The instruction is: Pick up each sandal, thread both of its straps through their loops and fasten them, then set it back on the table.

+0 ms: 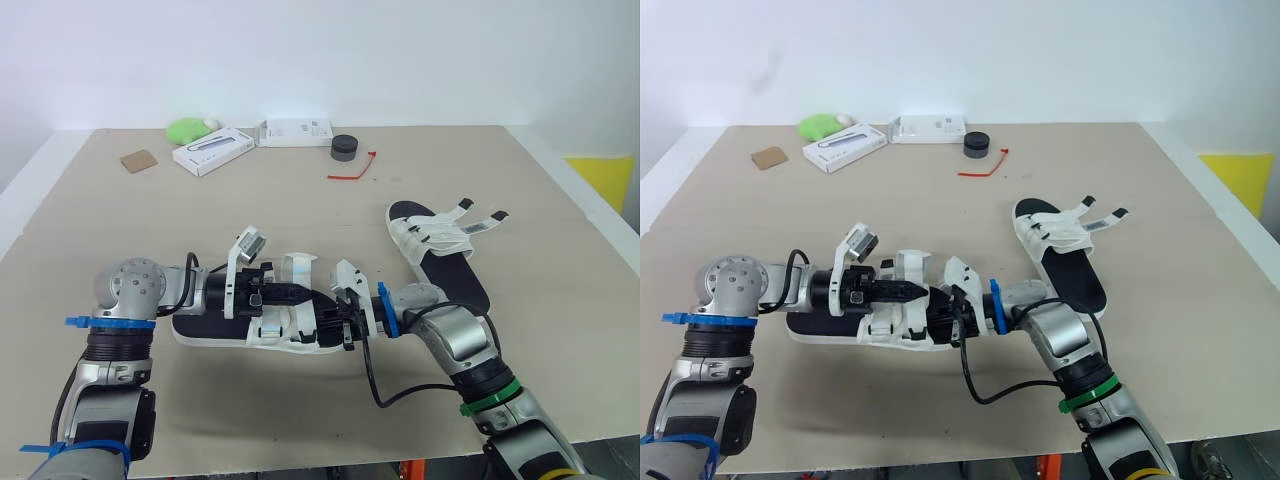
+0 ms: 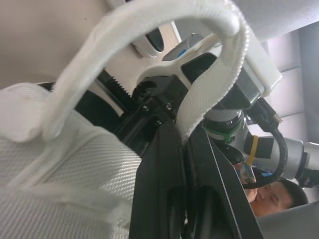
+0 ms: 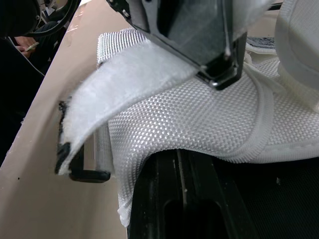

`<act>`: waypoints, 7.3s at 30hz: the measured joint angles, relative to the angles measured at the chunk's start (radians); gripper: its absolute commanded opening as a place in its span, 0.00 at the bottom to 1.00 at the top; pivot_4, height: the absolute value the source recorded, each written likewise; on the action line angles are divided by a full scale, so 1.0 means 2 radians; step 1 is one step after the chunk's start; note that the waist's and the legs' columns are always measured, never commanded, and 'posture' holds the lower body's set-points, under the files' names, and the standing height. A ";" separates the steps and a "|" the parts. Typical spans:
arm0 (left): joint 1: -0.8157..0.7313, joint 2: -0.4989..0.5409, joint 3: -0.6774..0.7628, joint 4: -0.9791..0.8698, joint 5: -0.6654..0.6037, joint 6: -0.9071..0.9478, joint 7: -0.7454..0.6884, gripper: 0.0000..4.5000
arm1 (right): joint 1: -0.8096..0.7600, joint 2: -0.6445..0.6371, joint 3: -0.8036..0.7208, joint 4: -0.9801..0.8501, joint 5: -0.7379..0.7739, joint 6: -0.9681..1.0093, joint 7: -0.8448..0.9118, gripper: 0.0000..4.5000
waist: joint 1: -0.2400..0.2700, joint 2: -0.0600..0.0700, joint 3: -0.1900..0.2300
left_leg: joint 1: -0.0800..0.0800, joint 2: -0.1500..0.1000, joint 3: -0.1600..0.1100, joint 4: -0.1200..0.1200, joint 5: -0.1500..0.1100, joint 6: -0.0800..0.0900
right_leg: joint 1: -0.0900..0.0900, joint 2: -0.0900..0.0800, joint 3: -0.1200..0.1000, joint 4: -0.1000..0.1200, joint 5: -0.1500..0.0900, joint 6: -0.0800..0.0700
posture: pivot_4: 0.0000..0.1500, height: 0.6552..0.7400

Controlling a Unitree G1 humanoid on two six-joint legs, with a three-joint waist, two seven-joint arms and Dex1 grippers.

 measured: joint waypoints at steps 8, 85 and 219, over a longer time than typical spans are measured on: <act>0.000 0.015 -0.012 0.005 0.015 -0.017 -0.014 0.01 | 0.000 0.000 0.000 0.000 0.000 0.000 0.000 0.00 | 0.000 0.000 0.000 | 0.000 0.000 0.000 0.000 0.000 0.000 | 0.000 0.000 0.000 0.000 0.000 0.000 | 1.00 1.00; 0.063 0.097 -0.160 -0.108 0.148 -0.292 -0.177 0.01 | 0.007 -0.001 0.000 -0.009 0.002 0.004 0.000 0.00 | 0.001 0.000 -0.002 | 0.001 0.000 0.000 -0.001 -0.002 0.000 | 0.000 0.000 0.000 0.000 -0.002 -0.001 | 1.00 1.00; 0.008 0.024 0.001 0.104 -0.310 0.005 0.225 0.01 | -0.003 0.004 0.001 0.006 0.004 0.006 -0.001 0.00 | 0.004 -0.001 -0.001 | 0.001 0.003 0.006 0.004 -0.004 0.002 | 0.000 0.003 0.006 0.000 0.001 0.000 | 1.00 1.00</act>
